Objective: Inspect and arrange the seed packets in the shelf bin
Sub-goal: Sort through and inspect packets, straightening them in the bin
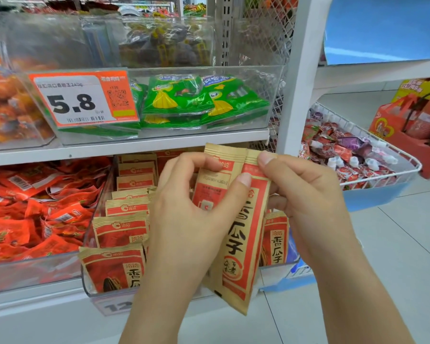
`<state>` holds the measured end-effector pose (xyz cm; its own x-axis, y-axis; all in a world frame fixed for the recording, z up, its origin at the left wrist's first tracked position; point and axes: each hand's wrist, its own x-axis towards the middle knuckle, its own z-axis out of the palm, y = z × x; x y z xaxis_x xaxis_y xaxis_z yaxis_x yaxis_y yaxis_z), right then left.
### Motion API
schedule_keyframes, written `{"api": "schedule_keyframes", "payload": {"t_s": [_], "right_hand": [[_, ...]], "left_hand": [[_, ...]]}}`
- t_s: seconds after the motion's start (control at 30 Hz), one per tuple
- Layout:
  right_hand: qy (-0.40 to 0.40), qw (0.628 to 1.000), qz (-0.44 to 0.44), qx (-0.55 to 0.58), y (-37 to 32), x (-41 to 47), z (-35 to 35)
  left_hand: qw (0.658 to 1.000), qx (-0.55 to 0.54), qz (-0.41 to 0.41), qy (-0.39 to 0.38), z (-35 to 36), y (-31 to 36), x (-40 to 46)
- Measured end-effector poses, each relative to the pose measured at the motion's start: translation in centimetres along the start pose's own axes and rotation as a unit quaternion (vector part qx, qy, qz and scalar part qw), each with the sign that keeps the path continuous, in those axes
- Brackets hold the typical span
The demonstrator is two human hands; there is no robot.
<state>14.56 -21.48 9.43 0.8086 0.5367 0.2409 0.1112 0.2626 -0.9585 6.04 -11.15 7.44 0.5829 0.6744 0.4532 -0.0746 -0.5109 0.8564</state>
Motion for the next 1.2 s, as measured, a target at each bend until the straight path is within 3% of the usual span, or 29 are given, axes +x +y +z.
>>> {"api": "schedule_keyframes", "payload": {"t_s": [0.1,0.27,0.83,0.97,1.1,1.2], "right_hand": [[-0.02,1.0,-0.01,-0.013,0.0,0.0,-0.1],[-0.032,0.999,-0.024,-0.021,-0.1,0.0,-0.2],[-0.046,0.997,-0.032,-0.061,0.0,0.0,-0.7],[-0.136,0.986,0.028,-0.09,0.0,-0.1,-1.2],[-0.274,0.944,0.104,-0.154,0.6,-0.3,-1.3],[-0.291,0.938,0.129,-0.135,0.9,-0.4,-0.6]], "left_hand": [[0.999,0.027,0.009,0.026,-0.1,0.1,0.2],[1.0,-0.024,-0.009,0.003,-0.1,-0.1,0.2],[0.998,-0.05,0.022,-0.021,-0.1,-0.4,0.4],[0.996,-0.08,0.014,0.042,-0.5,-0.9,0.8],[0.978,-0.14,0.01,0.154,-1.6,-1.4,1.5],[0.967,-0.172,-0.005,0.187,-1.4,-1.4,1.7]]}}
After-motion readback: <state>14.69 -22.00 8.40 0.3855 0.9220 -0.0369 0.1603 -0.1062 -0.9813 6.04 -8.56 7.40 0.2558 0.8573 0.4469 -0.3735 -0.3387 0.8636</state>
